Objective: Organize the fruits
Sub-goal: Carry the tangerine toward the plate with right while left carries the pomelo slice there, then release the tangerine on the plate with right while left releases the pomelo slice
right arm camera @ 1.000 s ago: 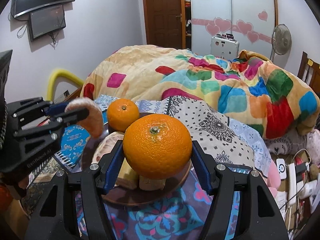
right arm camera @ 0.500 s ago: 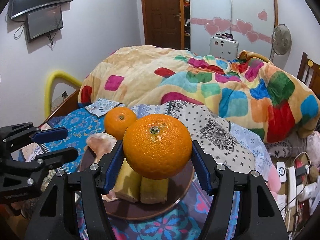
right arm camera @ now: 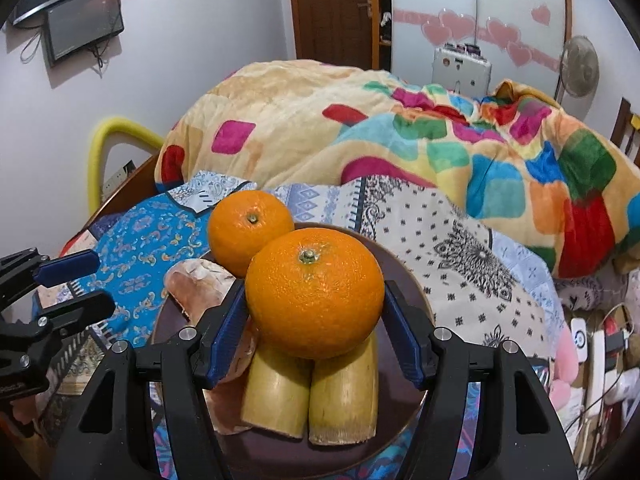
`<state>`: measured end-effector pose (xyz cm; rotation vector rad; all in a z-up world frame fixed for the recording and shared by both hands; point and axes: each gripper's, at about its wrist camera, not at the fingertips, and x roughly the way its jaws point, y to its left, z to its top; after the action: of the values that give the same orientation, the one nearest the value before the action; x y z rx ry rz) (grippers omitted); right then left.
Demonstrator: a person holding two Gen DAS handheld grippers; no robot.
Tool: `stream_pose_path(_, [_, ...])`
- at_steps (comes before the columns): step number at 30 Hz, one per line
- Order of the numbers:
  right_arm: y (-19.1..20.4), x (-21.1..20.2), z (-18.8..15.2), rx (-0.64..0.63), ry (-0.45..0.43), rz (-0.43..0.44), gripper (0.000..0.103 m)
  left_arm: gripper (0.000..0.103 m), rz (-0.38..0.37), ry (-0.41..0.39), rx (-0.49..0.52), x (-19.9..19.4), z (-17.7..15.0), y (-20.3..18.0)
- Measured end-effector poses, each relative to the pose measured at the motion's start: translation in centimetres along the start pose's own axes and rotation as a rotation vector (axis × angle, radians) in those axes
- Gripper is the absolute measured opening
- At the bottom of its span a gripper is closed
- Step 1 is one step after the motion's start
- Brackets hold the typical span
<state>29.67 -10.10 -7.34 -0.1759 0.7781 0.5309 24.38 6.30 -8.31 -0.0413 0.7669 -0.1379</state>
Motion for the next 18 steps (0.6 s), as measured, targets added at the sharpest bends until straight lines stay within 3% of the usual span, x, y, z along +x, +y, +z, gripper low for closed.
stream_pose_path(6, [1.4,0.1,0.0,-0.070,0.006,-0.056,0.064,0.050,-0.007,0.002,0.004,0.3,-0.5,-0.2])
stream_pose_path(13, [0.9,-1.1,-0.4,-0.017,0.022,-0.026,0.064,0.052,0.002,-0.015,0.016,-0.9,-0.5,-0.8])
stream_pose_path(18, [1.1,-3.9,-1.2,-0.020,-0.017,-0.008,0.064,0.053,0.004,-0.027,0.043,-2.3,-0.5,-2.1])
